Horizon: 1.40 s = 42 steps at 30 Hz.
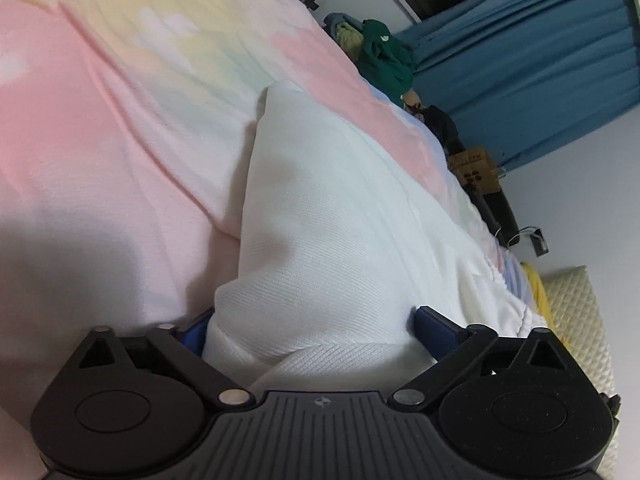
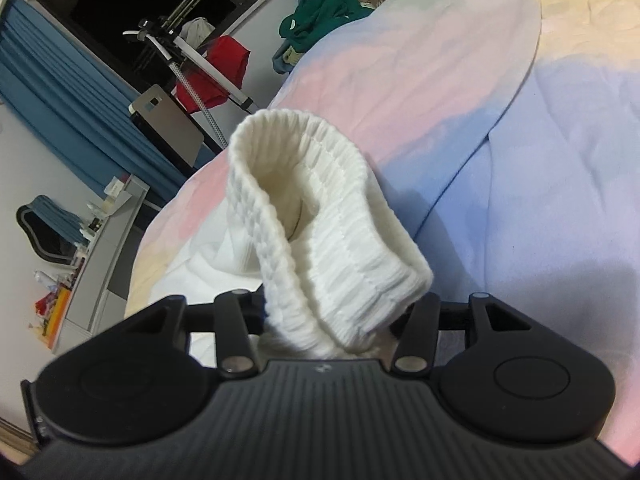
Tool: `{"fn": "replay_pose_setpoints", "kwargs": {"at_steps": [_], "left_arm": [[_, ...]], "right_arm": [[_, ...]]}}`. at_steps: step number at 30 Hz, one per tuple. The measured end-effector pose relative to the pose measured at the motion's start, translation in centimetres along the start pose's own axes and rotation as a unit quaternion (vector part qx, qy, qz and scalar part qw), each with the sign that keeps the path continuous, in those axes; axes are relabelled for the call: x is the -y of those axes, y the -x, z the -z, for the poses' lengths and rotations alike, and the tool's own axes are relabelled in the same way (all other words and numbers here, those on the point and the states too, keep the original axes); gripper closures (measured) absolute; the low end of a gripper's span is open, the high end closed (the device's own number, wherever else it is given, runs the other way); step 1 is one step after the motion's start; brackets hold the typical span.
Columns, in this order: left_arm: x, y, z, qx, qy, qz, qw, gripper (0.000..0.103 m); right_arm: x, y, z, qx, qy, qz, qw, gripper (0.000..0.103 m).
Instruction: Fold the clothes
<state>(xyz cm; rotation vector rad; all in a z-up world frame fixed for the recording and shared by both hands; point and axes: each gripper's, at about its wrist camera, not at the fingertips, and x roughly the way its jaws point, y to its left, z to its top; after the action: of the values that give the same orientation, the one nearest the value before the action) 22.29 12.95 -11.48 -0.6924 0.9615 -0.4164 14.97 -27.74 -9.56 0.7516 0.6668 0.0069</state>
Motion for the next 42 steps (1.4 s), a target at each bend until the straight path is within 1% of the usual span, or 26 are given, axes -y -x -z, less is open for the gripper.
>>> {"fn": "replay_pose_setpoints", "kwargs": {"at_steps": [2, 4, 5, 7, 11, 13, 17, 23, 25, 26, 28, 30, 33, 38, 39, 40, 42], "left_arm": [[0.2, 0.0, 0.1, 0.001, 0.000, -0.004, 1.0000, 0.012], [0.4, 0.0, 0.2, 0.003, 0.000, -0.012, 0.9999, 0.020], [0.6, 0.0, 0.3, 0.006, 0.000, -0.016, 0.9999, 0.021], [1.0, 0.2, 0.4, 0.012, 0.000, -0.024, 0.9996, 0.028], [1.7, 0.8, 1.0, 0.027, 0.001, -0.024, 0.9993, 0.037], [2.2, 1.5, 1.4, 0.039, -0.009, -0.025, 0.9989, 0.042], [3.3, 2.7, 2.4, 0.058, -0.028, -0.027, 0.9976, 0.047], [5.2, 4.6, 3.0, 0.073, -0.021, -0.004, 0.9971, 0.051], [6.8, 4.8, 2.9, 0.083, -0.021, 0.006, 0.9963, 0.051], [7.9, 4.7, 3.0, 0.087, -0.029, 0.005, 0.9957, 0.051], [11.2, 4.0, 2.6, 0.088, -0.065, 0.004, 0.9940, 0.051], [14.1, 2.8, 2.2, 0.083, -0.076, 0.015, 0.9935, 0.051], [19.2, -1.0, 0.8, 0.074, -0.097, 0.039, 0.9918, 0.051], [28.7, -10.2, -1.2, 0.066, -0.137, 0.087, 0.9844, 0.051], [30.5, -12.6, -1.5, 0.067, -0.143, 0.100, 0.9824, 0.051], [32.4, -15.2, -1.8, 0.063, -0.159, 0.108, 0.9794, 0.051], [33.0, -18.8, -0.9, 0.049, -0.175, 0.110, 0.9772, 0.051]], "right_arm": [[-0.2, 0.0, 0.1, 0.002, 0.004, 0.003, 1.000, 0.050], [-0.5, 0.0, 0.2, 0.004, 0.008, 0.005, 1.000, 0.051], [-0.7, 0.1, 0.3, 0.006, 0.013, 0.008, 1.000, 0.051], [-1.1, 0.2, 0.4, 0.010, 0.027, 0.013, 1.000, 0.051], [-2.1, 0.6, 0.5, 0.020, 0.049, 0.022, 0.998, 0.052], [-2.4, 0.9, 0.5, 0.026, 0.054, 0.023, 0.998, 0.053], [-3.5, 1.8, 0.2, 0.043, 0.073, 0.019, 0.996, 0.055], [-4.6, 4.3, -0.5, 0.070, 0.088, -0.007, 0.994, 0.058], [-4.8, 5.3, -1.1, 0.073, 0.090, -0.015, 0.993, 0.059], [-4.9, 5.9, -1.6, 0.075, 0.090, -0.017, 0.993, 0.059], [-4.9, 7.5, -2.7, 0.079, 0.088, -0.019, 0.993, 0.059], [-4.6, 9.4, -4.3, 0.092, 0.093, -0.019, 0.991, 0.059], [-3.0, 11.6, -7.5, 0.120, 0.081, -0.018, 0.989, 0.059], [2.2, 13.7, -15.0, 0.182, 0.060, -0.009, 0.982, 0.059], [3.5, 13.8, -16.5, 0.195, 0.053, -0.005, 0.979, 0.059], [4.8, 13.9, -18.0, 0.209, 0.045, -0.001, 0.977, 0.059], [7.5, 13.7, -20.2, 0.237, 0.036, 0.014, 0.971, 0.059]]}}
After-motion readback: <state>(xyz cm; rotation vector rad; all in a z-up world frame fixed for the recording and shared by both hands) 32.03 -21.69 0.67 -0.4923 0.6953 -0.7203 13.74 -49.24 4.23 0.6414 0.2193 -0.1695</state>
